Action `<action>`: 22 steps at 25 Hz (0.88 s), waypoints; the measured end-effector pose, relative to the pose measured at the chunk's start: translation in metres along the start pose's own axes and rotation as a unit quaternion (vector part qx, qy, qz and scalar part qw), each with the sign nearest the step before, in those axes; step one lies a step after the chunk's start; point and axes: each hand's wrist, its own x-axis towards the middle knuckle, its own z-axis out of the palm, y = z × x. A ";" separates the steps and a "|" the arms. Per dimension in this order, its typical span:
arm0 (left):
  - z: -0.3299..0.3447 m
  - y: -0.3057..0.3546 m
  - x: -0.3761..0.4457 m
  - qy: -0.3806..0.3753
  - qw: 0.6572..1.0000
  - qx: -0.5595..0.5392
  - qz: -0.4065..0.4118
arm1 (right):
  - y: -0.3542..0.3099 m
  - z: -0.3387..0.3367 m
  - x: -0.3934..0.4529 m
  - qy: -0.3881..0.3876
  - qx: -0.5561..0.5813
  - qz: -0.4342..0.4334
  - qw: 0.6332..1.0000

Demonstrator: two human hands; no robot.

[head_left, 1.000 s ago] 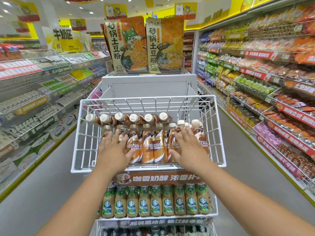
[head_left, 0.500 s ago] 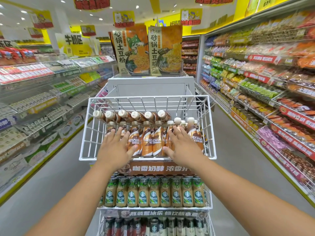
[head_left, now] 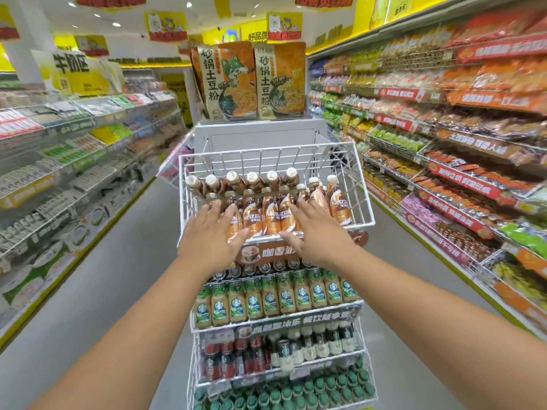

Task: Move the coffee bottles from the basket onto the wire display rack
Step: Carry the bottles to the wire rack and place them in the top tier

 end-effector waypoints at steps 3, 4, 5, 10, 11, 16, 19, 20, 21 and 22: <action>-0.008 0.000 -0.023 -0.011 1.000 -0.020 0.018 | -0.017 -0.010 -0.031 -0.001 -0.010 0.010 1.000; -0.010 0.003 -0.029 -0.012 0.999 -0.021 0.029 | -0.020 -0.014 -0.040 0.002 -0.011 0.013 1.000; -0.011 0.006 -0.036 -0.009 0.999 -0.019 0.043 | -0.022 -0.017 -0.049 0.007 -0.012 0.016 1.000; -0.022 0.034 -0.054 0.008 0.995 -0.040 0.096 | -0.012 -0.035 -0.083 0.027 -0.019 0.032 0.999; -0.023 0.039 -0.054 0.013 0.994 -0.039 0.098 | -0.009 -0.039 -0.089 0.027 -0.019 0.037 0.999; -0.022 0.097 -0.056 -0.010 0.987 -0.060 0.146 | 0.018 -0.054 -0.129 0.028 -0.019 0.087 0.996; -0.012 0.142 -0.061 -0.013 0.979 -0.078 0.190 | 0.049 -0.052 -0.172 0.026 -0.018 0.155 0.987; -0.006 0.161 -0.062 -0.019 0.974 -0.090 0.207 | 0.062 -0.049 -0.191 0.024 -0.022 0.183 0.983; 0.001 0.180 -0.063 -0.025 0.969 -0.099 0.224 | 0.074 -0.048 -0.210 0.026 -0.027 0.208 0.978; 0.006 0.201 -0.067 -0.029 0.964 -0.103 0.243 | 0.087 -0.048 -0.231 0.031 -0.030 0.232 0.972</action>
